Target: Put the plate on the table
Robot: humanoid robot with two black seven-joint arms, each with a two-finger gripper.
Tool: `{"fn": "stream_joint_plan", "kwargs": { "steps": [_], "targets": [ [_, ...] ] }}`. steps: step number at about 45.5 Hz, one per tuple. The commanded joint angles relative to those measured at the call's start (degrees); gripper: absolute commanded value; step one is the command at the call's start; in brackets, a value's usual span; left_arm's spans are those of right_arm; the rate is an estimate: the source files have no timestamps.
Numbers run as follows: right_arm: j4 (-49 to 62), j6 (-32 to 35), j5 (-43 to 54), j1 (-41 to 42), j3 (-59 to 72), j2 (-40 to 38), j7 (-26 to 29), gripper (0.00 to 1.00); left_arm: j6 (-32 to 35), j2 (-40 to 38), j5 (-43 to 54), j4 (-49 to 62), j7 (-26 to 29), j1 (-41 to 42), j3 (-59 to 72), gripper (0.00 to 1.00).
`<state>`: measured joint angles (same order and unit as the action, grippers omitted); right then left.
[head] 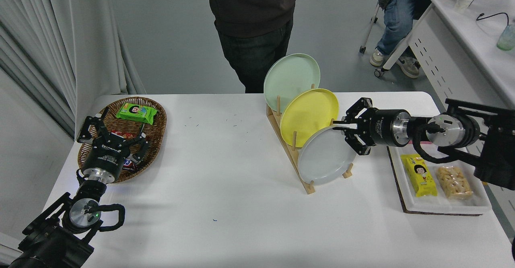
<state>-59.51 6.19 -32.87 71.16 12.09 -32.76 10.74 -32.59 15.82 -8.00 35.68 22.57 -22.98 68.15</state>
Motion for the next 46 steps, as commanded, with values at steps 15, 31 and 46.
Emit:
{"fn": "stream_joint_plan", "kwargs": {
  "steps": [15,31,46],
  "targets": [
    [-0.8,0.0,0.0,0.5,-0.1,-0.4,0.1,0.06,0.0,0.0,0.0,0.0,-0.1,0.0,0.1,0.98],
    [-0.8,0.2,-0.1,0.7,-0.1,-0.5,0.1,0.0,0.0,0.0,0.0,0.0,0.0,0.0,0.0,0.98],
    [-1.3,0.8,-0.4,1.3,-0.1,-0.7,0.2,0.0,0.1,0.0,0.0,0.0,0.0,0.0,0.1,0.98]
  ]
}}
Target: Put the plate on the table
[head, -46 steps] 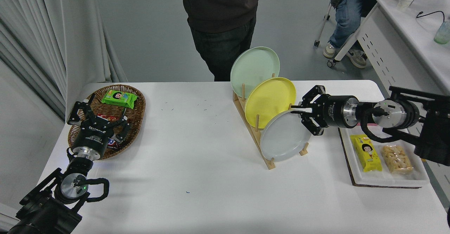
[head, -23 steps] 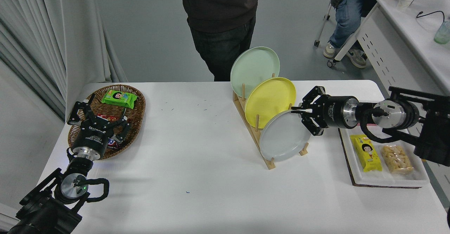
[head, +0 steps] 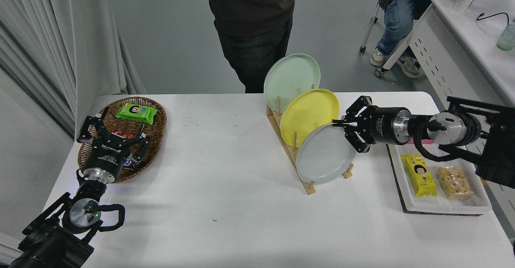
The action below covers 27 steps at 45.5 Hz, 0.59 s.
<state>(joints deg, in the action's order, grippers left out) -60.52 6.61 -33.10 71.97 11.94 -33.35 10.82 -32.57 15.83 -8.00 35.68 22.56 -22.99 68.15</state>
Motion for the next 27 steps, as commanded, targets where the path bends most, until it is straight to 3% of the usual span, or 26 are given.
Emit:
{"fn": "stream_joint_plan", "kwargs": {
  "steps": [1,27],
  "targets": [
    [-0.3,1.0,-0.1,0.5,0.0,-0.1,0.2,0.0,0.1,0.0,0.0,0.0,0.0,0.1,0.0,0.98],
    [0.0,12.3,-0.2,3.2,-1.4,-1.8,0.4,0.0,0.0,0.1,0.0,0.0,0.0,0.0,0.1,0.98]
  ]
}}
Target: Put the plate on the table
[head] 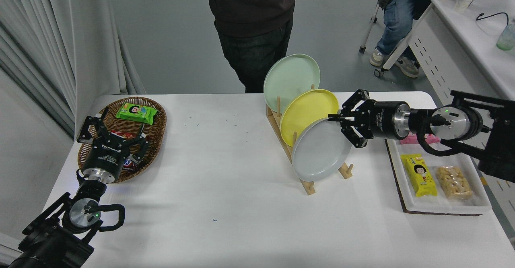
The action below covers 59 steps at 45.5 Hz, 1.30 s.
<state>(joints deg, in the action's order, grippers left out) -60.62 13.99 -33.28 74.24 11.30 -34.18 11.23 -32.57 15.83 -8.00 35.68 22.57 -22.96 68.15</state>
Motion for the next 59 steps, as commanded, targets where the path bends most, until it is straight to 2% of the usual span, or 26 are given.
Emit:
{"fn": "stream_joint_plan", "kwargs": {
  "steps": [1,26,36,59],
  "targets": [
    [0.1,5.4,0.0,1.0,-0.8,-1.0,0.0,0.0,0.1,0.0,0.0,0.0,0.0,0.0,0.1,0.98],
    [-0.5,21.1,0.1,9.0,3.5,-7.4,0.0,0.0,0.0,0.0,0.0,0.0,0.0,0.0,0.0,0.98],
    [-0.6,23.2,-1.5,13.3,5.0,-8.7,-0.3,0.0,0.0,0.0,0.0,0.0,-0.1,0.0,0.0,0.98],
    [-0.5,23.1,-8.0,20.7,5.1,-8.7,-0.2,0.0,0.0,0.0,0.0,0.0,-0.1,-0.1,0.1,0.98]
  ]
}}
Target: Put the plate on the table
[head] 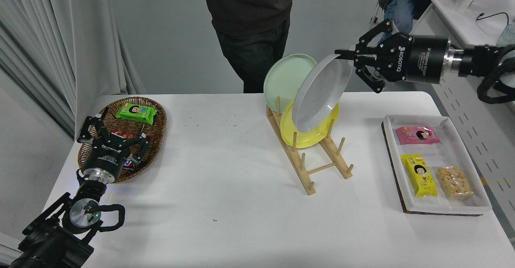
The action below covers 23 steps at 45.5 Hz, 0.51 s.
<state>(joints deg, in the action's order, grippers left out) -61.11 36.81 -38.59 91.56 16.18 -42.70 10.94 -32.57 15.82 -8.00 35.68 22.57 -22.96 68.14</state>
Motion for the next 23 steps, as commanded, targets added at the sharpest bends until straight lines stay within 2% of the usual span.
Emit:
{"fn": "stream_joint_plan", "kwargs": {
  "steps": [1,23],
  "targets": [
    [-0.1,0.3,-3.0,3.7,0.1,-0.2,0.0,0.0,0.0,0.0,0.0,0.0,0.0,-0.1,0.0,0.98],
    [0.1,-0.6,-4.0,6.4,-1.3,1.5,1.7,0.0,0.1,0.0,0.0,0.0,-0.1,-0.1,0.0,0.98]
  ]
}}
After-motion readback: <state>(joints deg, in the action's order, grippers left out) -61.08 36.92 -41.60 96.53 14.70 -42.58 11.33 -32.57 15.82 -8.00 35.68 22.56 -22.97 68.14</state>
